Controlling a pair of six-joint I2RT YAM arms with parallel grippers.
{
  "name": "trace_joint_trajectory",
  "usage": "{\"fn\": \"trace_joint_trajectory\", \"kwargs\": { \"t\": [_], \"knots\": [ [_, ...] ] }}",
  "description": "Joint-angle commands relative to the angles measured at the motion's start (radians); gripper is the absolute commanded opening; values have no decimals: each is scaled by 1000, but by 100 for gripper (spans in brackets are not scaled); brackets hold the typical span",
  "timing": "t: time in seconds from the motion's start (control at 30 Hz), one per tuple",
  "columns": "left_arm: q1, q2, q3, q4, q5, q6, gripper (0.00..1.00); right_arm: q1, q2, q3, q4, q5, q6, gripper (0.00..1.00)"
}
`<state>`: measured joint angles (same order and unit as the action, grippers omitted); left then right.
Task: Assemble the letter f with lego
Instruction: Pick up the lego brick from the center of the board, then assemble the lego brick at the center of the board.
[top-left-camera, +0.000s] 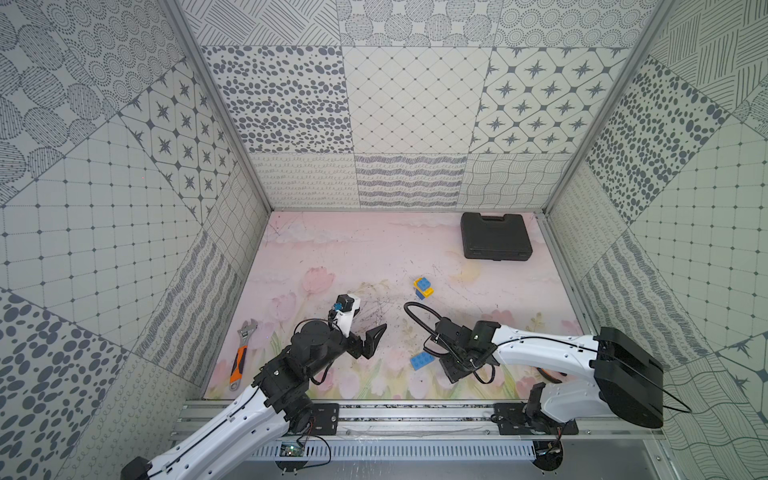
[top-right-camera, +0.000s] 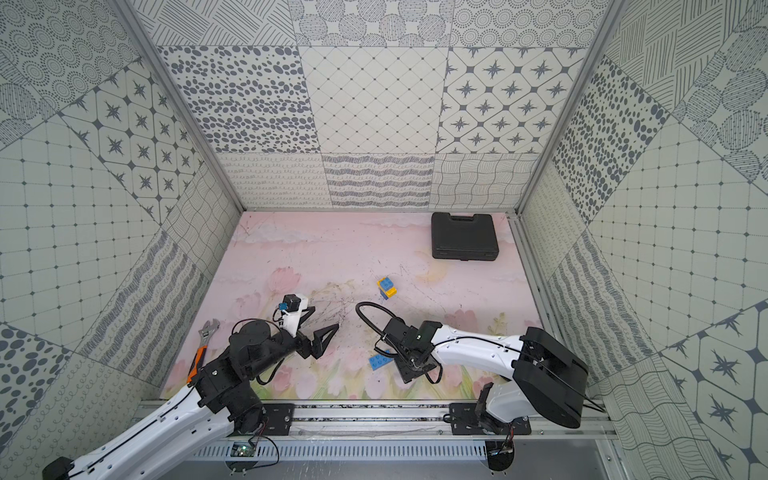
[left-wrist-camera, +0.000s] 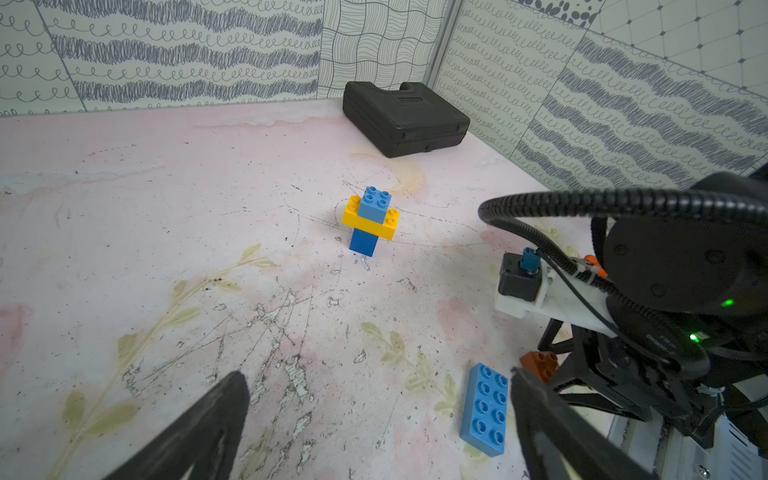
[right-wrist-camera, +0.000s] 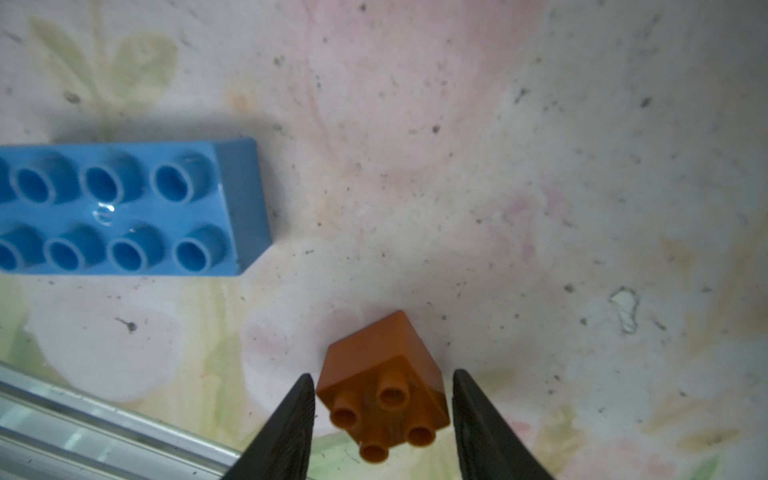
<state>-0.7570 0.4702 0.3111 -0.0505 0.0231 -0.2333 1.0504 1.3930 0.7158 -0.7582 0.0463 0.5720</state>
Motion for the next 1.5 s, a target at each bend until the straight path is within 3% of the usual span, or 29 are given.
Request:
{"fn": "trace_joint_trajectory", "kwargs": {
  "t": [0.0,0.23,0.43,1.03,1.47],
  "knots": [
    [1,8,-1,1,2,12,99,7,-7,0,5,14,14,50],
    [0,15,2,0,-2,9,99,7,17,26,1,23,5,40],
    [1,15,1,0,-3,8,99,7,54,43,8,26,9,49],
    [1,36,4,5,-2,6,99,6,94,72,26,40,-14,48],
    [1,42,4,5,-2,3,99,-32,89,132,-12,33,-51,36]
  ]
}}
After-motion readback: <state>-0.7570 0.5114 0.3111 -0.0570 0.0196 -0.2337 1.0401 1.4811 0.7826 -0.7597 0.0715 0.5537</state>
